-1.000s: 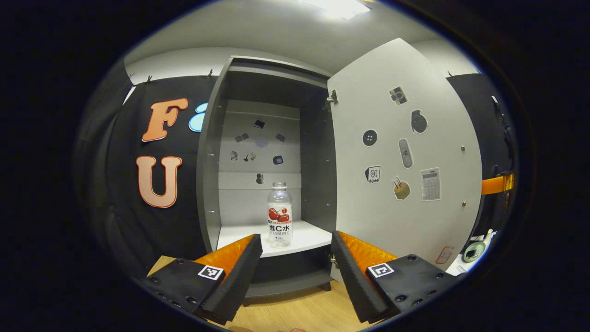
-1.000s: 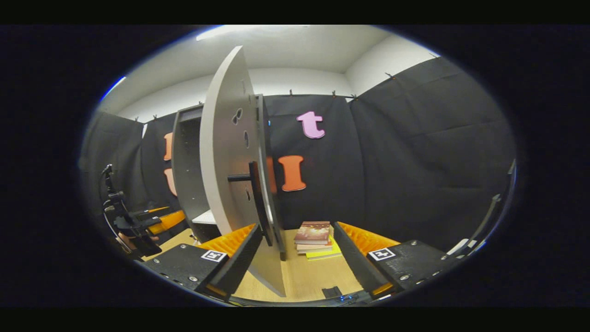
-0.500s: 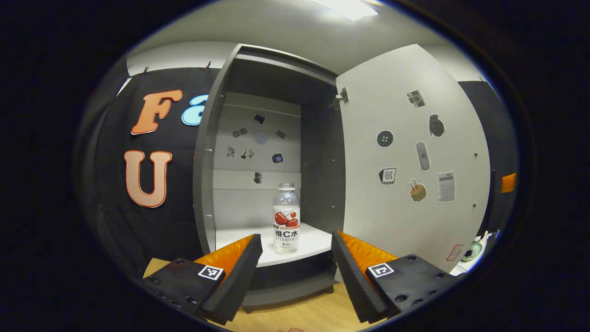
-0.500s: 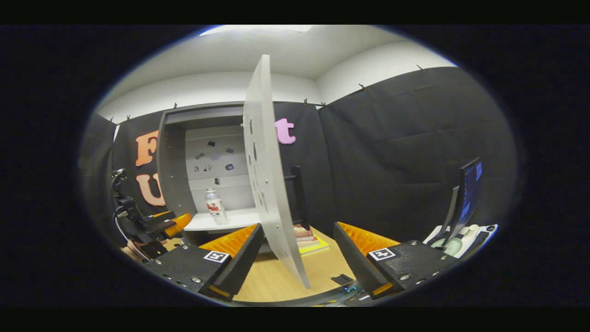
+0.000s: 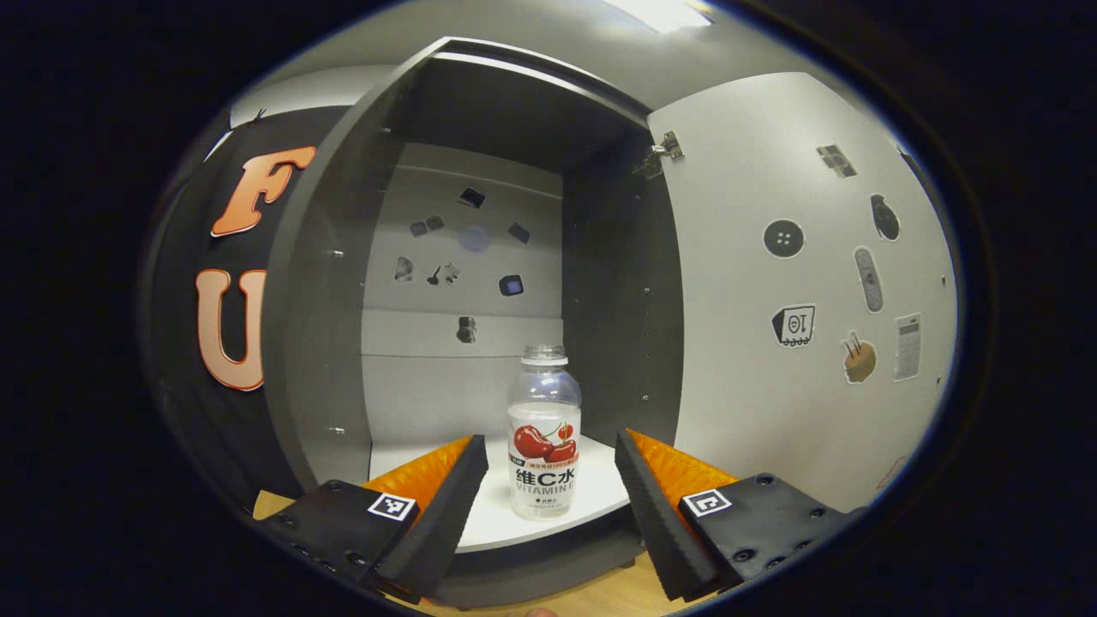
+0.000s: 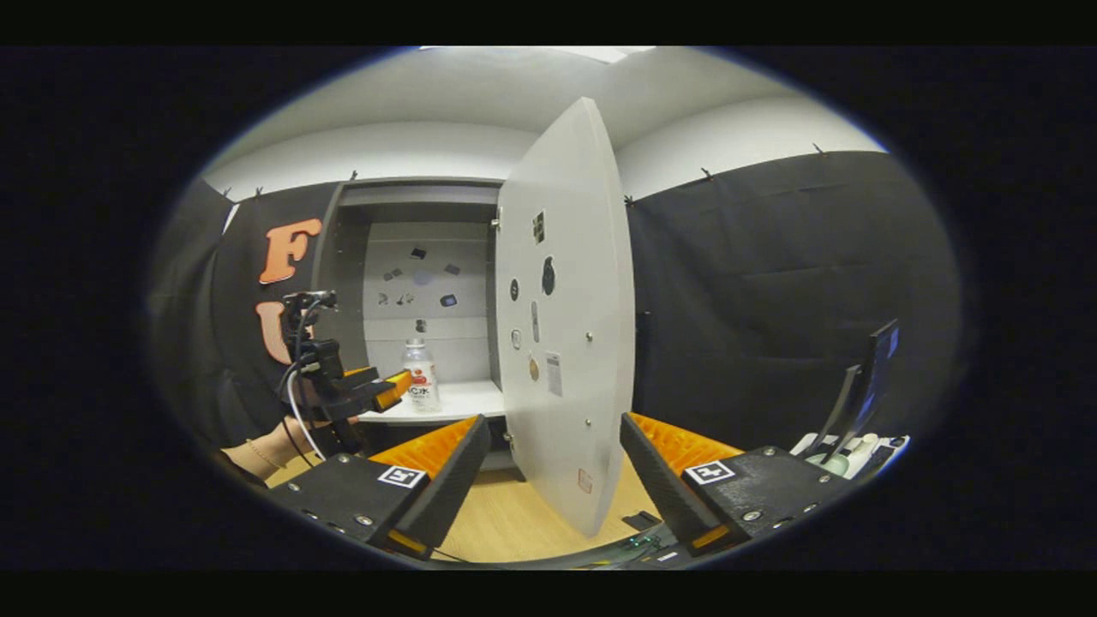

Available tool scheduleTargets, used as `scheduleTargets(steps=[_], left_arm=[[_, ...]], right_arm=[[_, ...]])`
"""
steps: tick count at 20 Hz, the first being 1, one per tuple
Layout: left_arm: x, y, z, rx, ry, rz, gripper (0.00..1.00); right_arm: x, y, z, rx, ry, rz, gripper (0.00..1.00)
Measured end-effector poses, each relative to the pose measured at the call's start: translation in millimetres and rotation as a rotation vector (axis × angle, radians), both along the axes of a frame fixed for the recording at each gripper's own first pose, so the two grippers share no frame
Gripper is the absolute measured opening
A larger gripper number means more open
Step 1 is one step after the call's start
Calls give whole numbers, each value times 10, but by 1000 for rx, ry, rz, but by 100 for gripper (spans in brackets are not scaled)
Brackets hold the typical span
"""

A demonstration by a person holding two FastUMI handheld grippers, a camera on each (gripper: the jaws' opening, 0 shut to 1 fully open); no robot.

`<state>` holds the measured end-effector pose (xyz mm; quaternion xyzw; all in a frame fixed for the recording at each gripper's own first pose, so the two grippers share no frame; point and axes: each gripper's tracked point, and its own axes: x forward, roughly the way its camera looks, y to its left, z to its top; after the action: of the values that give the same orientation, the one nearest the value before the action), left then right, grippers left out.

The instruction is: Open the cabinet door with the right hand, grasp the bottle in the cabinet with the left hand and place it on the coaster, then close the cabinet door with the right hand.

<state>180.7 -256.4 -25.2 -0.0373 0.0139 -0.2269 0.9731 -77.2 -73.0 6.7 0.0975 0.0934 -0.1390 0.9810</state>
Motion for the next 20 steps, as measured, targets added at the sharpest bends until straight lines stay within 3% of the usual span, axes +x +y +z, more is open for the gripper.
scheduleTargets(steps=[8, 15, 18, 20], left_arm=[[619, -238, -381, 16, 71, -19, 97], [845, -294, -535, 0, 91, -20, 98], [882, -327, -550, 9, 87, -21, 87], [865, -327, -545, 12, 84, -21, 85]], right_arm=[[137, -43, -106, -32, 24, -29, 94], [293, -5, -176, -59, 47, -27, 94], [312, -6, -235, -51, 58, -23, 94], [324, -4, -243, -41, 54, -20, 94]])
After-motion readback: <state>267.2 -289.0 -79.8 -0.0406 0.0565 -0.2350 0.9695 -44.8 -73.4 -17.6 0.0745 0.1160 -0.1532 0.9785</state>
